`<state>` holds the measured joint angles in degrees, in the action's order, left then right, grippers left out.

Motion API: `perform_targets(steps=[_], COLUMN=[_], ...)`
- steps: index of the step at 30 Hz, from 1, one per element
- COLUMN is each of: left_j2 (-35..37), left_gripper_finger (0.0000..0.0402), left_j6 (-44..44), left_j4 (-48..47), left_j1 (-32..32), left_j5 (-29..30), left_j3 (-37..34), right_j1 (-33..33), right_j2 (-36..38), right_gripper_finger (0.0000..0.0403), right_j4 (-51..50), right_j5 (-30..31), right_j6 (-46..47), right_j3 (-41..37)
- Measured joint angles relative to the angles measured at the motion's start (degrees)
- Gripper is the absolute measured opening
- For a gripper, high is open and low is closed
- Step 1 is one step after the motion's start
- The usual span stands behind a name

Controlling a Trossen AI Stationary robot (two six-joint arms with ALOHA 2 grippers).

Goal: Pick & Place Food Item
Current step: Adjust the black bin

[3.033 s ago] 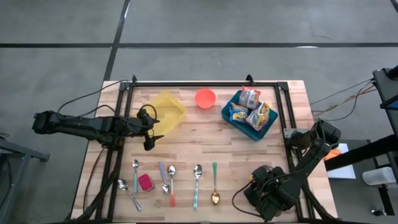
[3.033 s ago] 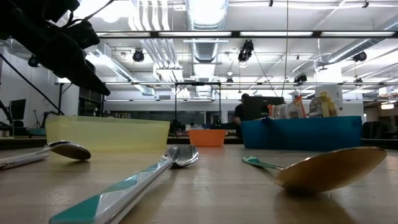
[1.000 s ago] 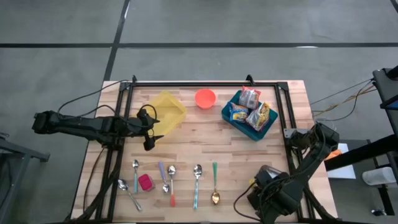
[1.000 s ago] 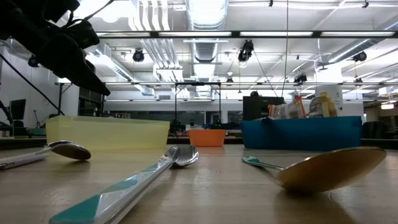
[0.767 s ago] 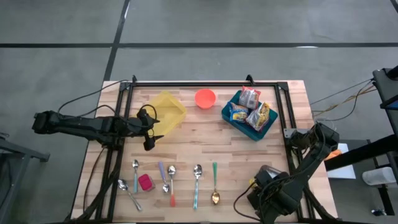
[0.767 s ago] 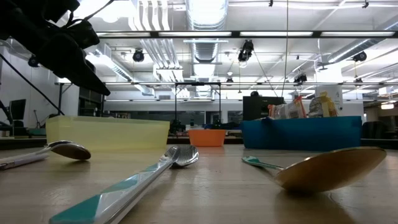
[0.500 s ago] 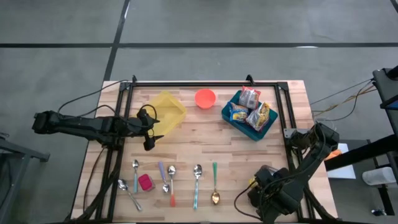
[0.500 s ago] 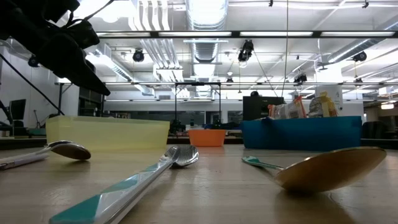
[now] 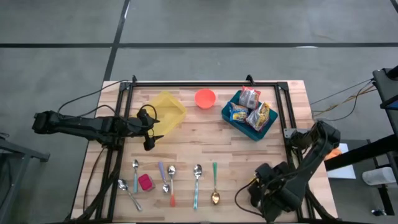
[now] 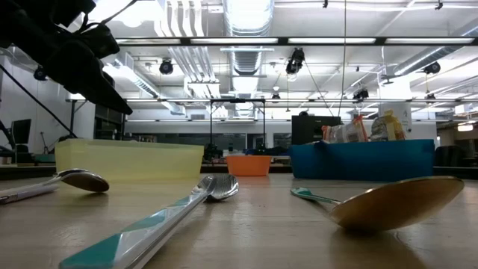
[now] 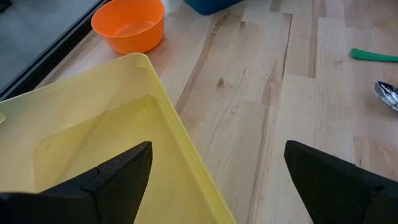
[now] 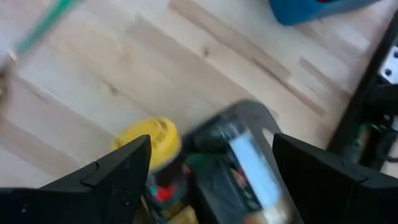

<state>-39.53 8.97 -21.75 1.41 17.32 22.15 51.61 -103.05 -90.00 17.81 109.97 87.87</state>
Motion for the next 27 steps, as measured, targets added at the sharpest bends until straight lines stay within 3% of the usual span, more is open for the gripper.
perform_targets(steps=[13, 27], left_j2=[0.02, 0.00], left_gripper_finger=[0.0369, 0.0368], left_j6=[0.02, 0.02], left_j4=[0.00, -0.02], left_j1=[0.00, 0.01], left_j5=[-0.01, -0.02], left_j3=[0.00, 0.00], right_j1=[-4.45, -7.17], right_j2=[9.59, 20.33], right_gripper_finger=[0.0333, 0.0333], right_j4=[1.09, 20.18], right_j5=[-6.37, -10.56], right_j6=[-14.39, -18.14], right_j3=[-11.81, -29.73])
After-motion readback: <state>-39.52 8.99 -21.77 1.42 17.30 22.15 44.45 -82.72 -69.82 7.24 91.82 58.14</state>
